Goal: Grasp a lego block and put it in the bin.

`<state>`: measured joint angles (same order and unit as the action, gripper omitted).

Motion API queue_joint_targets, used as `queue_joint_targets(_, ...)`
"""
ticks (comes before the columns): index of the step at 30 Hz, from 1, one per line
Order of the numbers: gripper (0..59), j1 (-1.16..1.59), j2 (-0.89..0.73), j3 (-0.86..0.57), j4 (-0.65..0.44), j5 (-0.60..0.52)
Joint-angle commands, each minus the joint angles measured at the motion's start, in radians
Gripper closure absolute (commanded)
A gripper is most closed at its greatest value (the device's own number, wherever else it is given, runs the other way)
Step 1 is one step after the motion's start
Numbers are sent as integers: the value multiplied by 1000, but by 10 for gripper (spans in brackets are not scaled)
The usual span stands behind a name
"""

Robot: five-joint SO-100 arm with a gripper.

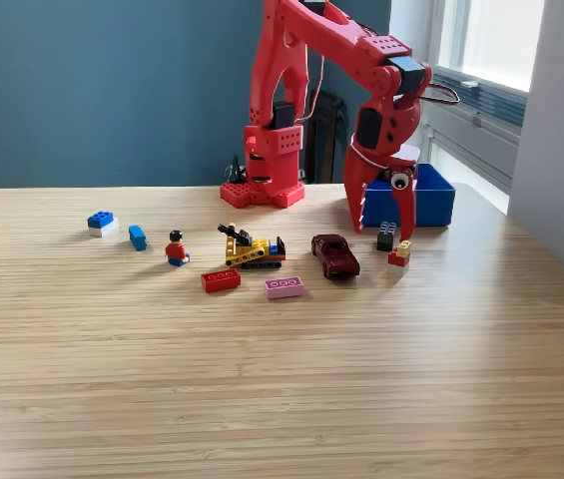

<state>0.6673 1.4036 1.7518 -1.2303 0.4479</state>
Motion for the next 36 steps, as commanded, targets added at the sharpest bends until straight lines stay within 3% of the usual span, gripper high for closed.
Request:
queue_joint_targets(1,334,8,-11,-80,0,-31)
queue_joint_targets(6,396,28,-29,-77,26,-66)
queue_joint_targets(13,583,58,-40,-78,71,-158)
queue_joint_targets(19,586,69,-31,-156,69,-321)
queue_joint_targets(24,586,71,-26,-209,8,-420)
queue_joint_targets(31,586,103,14,-403,-222,-538)
queue_joint_targets(36,586,189,140,-403,-299,-578)
